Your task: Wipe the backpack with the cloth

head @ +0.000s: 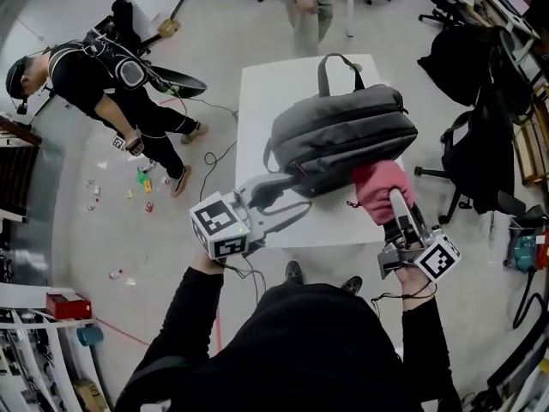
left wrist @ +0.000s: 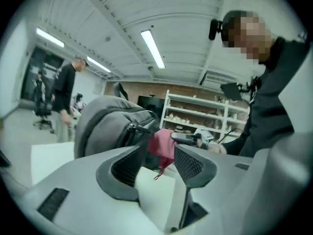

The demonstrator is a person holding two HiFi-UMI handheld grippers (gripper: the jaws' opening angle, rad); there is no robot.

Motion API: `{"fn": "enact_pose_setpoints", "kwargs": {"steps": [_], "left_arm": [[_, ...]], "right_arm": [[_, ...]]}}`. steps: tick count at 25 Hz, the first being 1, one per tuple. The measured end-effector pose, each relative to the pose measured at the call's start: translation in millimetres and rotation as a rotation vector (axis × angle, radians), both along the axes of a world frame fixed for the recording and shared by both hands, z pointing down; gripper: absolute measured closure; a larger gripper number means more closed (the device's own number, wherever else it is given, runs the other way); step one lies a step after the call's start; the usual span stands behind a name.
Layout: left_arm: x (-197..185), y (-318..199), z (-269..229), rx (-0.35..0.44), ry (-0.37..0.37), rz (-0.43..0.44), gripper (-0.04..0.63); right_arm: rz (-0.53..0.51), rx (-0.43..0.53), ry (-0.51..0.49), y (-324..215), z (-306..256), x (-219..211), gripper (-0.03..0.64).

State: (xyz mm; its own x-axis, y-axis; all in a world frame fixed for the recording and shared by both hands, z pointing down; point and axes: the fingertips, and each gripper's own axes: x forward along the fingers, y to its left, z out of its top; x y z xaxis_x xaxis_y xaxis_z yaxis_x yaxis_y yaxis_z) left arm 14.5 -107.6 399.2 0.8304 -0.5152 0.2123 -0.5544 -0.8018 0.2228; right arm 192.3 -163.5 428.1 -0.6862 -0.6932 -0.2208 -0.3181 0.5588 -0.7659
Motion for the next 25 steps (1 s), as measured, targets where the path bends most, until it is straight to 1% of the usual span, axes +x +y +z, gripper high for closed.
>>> {"fn": "enact_pose_setpoints", "kwargs": {"steps": [2,4,6,8,9,10,11,12,13,14,15,16,17,18,19,20,21,22,24,25], "left_arm": [[-13,-10,1,0.116,-0.169,-0.134,0.365],[-22,-16,0,0.253,-0.355,-0.24,0.365],[-32,-23,-7,0.372,-0.498,-0.355,0.364],[-40,-34,-13,0.51,-0.641,-0.459,0.361],[-39,-38,-15,0.594,-0.733,-0.471,0.326],[-33,-41,-15,0.675,-0.827,-0.45,0.303],[-26,-44,-15,0.74,-0.9,-0.406,0.293],[-18,-46,-18,0.777,-0.934,-0.355,0.285],[-12,-49,-24,0.781,-0.913,-0.307,0.285],[-7,-52,-37,0.755,-0.832,-0.266,0.284],[-5,-55,-58,0.71,-0.698,-0.234,0.284],[-5,-60,-82,0.652,-0.545,-0.214,0.285],[-8,-69,-105,0.588,-0.427,-0.2,0.285],[-11,-82,-121,0.531,-0.378,-0.189,0.285],[-13,-101,-131,0.491,-0.383,-0.182,0.285],[-12,-124,-135,0.449,-0.404,-0.179,0.285],[-9,-147,-130,0.378,-0.413,-0.175,0.285],[-4,-167,-119,0.266,-0.391,-0.165,0.285],[7,-192,-93,0.015,-0.292,-0.128,0.285],[15,-199,-86,-0.068,-0.261,-0.106,0.285]], "right_arm": [[0.182,0.025,0.156,-15,0,35,0.528],[0.312,0.032,0.295,-28,-3,54,0.528],[0.37,0.078,0.396,-37,-15,50,0.528],[0.395,0.133,0.471,-45,-27,31,0.528],[0.401,0.146,0.488,-48,-31,20,0.528],[0.402,0.149,0.49,-49,-33,8,0.528],[0.398,0.145,0.483,-50,-35,-2,0.528],[0.392,0.14,0.474,-51,-37,-10,0.528],[0.382,0.138,0.469,-51,-38,-17,0.528],[0.371,0.14,0.471,-50,-39,-23,0.528],[0.36,0.146,0.478,-49,-40,-29,0.528],[0.35,0.152,0.487,-48,-41,-33,0.528],[0.344,0.155,0.493,-46,-41,-38,0.528],[0.342,0.154,0.494,-44,-41,-41,0.528],[0.342,0.149,0.49,-43,-40,-44,0.528],[0.341,0.142,0.483,-42,-39,-47,0.528],[0.337,0.134,0.475,-40,-37,-51,0.528],[0.328,0.128,0.47,-36,-35,-55,0.528],[0.302,0.127,0.467,-25,-32,-62,0.528],[0.29,0.132,0.469,-20,-32,-64,0.528]]}}
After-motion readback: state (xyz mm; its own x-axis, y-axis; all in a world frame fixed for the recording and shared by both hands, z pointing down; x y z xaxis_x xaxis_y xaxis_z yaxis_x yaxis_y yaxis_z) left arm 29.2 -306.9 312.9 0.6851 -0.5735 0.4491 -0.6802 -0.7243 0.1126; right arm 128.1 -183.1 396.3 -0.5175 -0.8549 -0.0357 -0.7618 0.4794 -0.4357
